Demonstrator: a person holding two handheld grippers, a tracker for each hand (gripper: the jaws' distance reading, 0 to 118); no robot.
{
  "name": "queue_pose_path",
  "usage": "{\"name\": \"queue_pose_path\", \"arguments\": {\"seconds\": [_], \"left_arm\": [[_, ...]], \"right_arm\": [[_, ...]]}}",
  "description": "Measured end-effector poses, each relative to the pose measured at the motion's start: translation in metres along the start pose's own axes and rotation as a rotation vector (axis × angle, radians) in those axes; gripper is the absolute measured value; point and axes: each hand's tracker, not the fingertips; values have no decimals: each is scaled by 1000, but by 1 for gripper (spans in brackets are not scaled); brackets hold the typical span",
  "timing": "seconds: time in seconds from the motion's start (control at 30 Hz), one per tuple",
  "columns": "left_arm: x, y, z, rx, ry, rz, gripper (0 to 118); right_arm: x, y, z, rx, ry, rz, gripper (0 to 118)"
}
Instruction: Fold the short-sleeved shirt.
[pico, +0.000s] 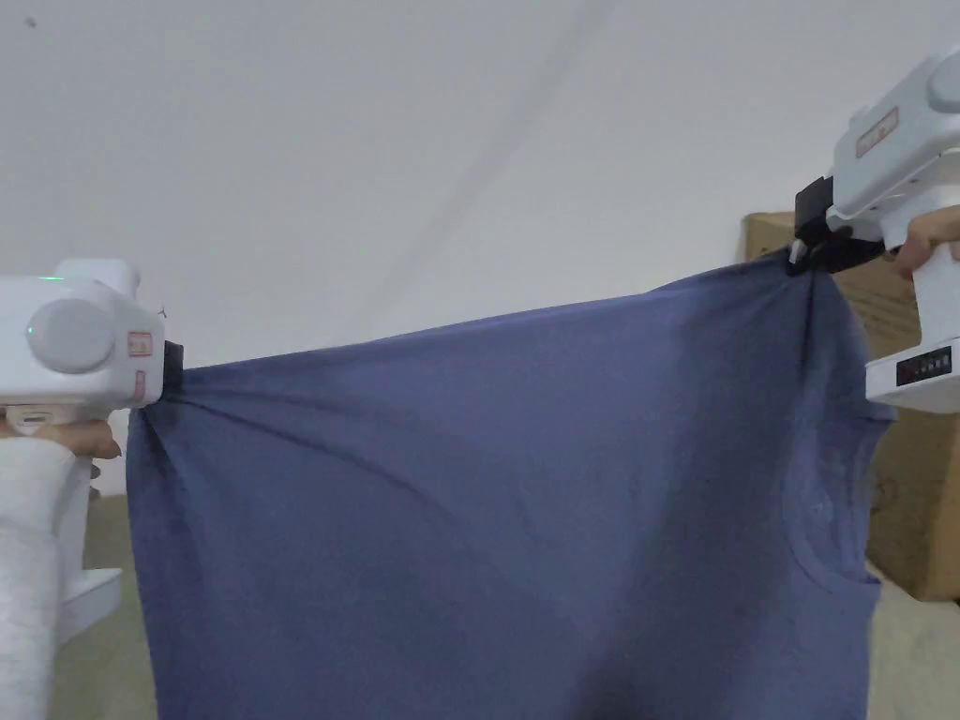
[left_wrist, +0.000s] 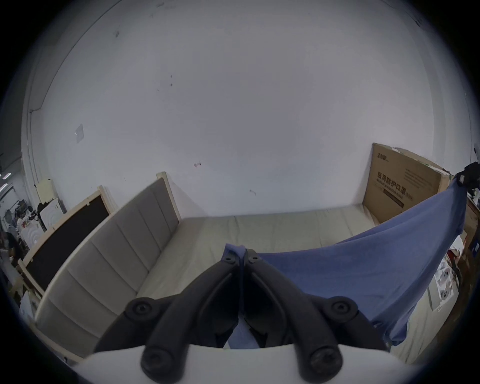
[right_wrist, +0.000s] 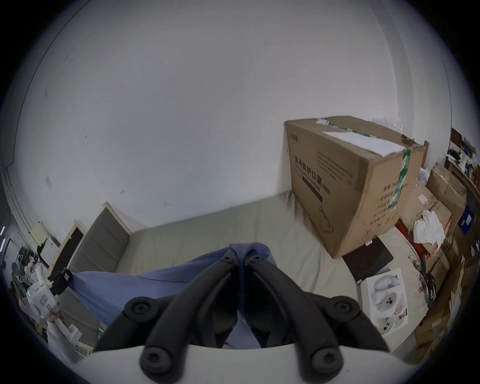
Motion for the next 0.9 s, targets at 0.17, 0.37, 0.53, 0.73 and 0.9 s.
{"name": "queue_pose_path", "arguments": {"seconds": [0.17, 0.37, 0.53, 0.73, 0.9], "left_arm": [[-14, 45, -1, 71, 39, 38, 0], [-24, 72, 7, 148, 66, 41, 0], [-23, 62, -9, 160, 96, 27, 0], [-5, -14, -84, -7, 87, 20, 0], [35, -144, -172, -243, 82, -42, 0]], "right_arm": [[-31, 25, 19, 43, 14, -6, 2], [-39, 38, 26, 100, 50, -4, 2], [-45, 38, 15, 111, 58, 6, 2], [-26, -3, -87, -43, -4, 7, 2], [14, -98, -214, -288, -118, -37, 2]]}}
